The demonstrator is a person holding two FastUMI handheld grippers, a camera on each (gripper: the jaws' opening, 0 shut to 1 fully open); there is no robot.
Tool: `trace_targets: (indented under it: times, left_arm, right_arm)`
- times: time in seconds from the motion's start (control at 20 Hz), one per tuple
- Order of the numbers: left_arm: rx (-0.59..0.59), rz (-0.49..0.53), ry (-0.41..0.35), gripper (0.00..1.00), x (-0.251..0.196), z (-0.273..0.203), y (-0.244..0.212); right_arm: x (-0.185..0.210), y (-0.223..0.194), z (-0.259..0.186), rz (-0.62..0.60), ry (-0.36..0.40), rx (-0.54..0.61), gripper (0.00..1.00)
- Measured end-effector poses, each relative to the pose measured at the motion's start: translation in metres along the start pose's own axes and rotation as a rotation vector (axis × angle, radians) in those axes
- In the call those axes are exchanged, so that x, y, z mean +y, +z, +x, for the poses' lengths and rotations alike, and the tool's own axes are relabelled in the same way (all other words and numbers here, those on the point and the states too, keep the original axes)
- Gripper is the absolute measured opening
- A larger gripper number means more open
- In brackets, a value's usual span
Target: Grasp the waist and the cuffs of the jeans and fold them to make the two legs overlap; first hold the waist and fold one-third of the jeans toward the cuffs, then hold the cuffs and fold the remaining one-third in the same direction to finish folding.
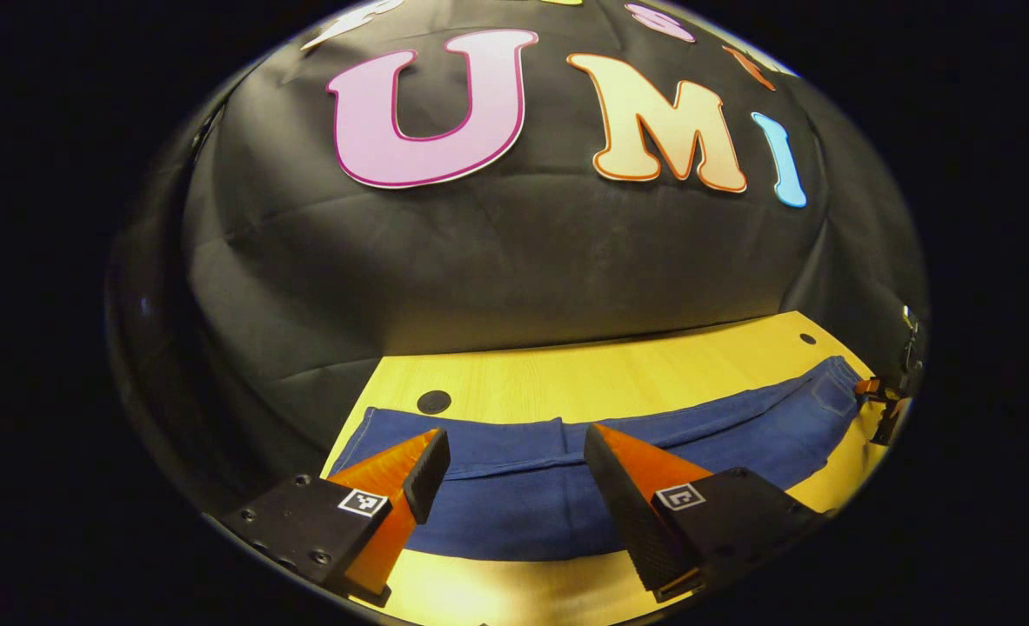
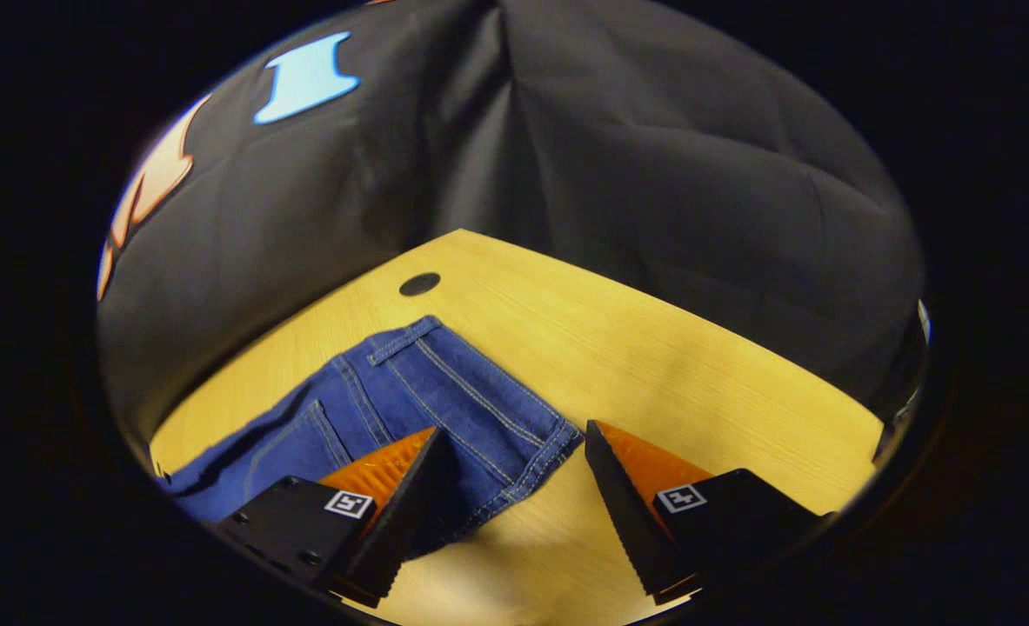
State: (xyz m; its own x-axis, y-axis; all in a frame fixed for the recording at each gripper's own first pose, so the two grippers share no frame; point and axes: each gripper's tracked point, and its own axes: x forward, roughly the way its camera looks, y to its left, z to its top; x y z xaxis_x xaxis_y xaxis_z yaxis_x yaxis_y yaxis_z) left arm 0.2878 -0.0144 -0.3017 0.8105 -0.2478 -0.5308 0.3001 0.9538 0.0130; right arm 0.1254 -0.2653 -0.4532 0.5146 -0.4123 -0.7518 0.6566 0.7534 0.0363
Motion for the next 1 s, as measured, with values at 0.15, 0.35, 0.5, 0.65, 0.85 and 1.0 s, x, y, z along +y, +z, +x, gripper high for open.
trace_targets:
  times: [0.15, 0.35, 0.5, 0.65, 0.85, 1.0]
  left_arm:
    - [0.003, 0.011, 0.025, 0.96, -0.002, -0.009, -0.001]
    - [0.003, -0.044, 0.031, 0.95, -0.014, -0.014, -0.003]
    - [0.005, -0.016, 0.03, 0.96, -0.011, -0.018, -0.003]
    - [0.0, -0.004, 0.011, 0.96, -0.01, -0.02, -0.001]
    - [0.005, -0.047, 0.0, 0.96, -0.007, -0.02, -0.005]
    - [0.004, -0.067, -0.016, 0.96, -0.002, -0.021, -0.007]
  right_arm:
    - [0.013, 0.001, -0.002, -0.034, 0.106, 0.035, 0.46]
    - [0.003, 0.016, -0.003, -0.031, 0.134, 0.052, 0.08]
    - [-0.006, 0.042, -0.01, -0.048, 0.081, -0.001, 0.02]
    - [0.019, 0.06, -0.042, -0.042, 0.108, -0.071, 0.02]
    - [0.047, 0.111, -0.111, -0.067, 0.202, -0.185, 0.03]
    - [0.042, 0.112, -0.16, -0.115, 0.285, -0.244, 0.03]
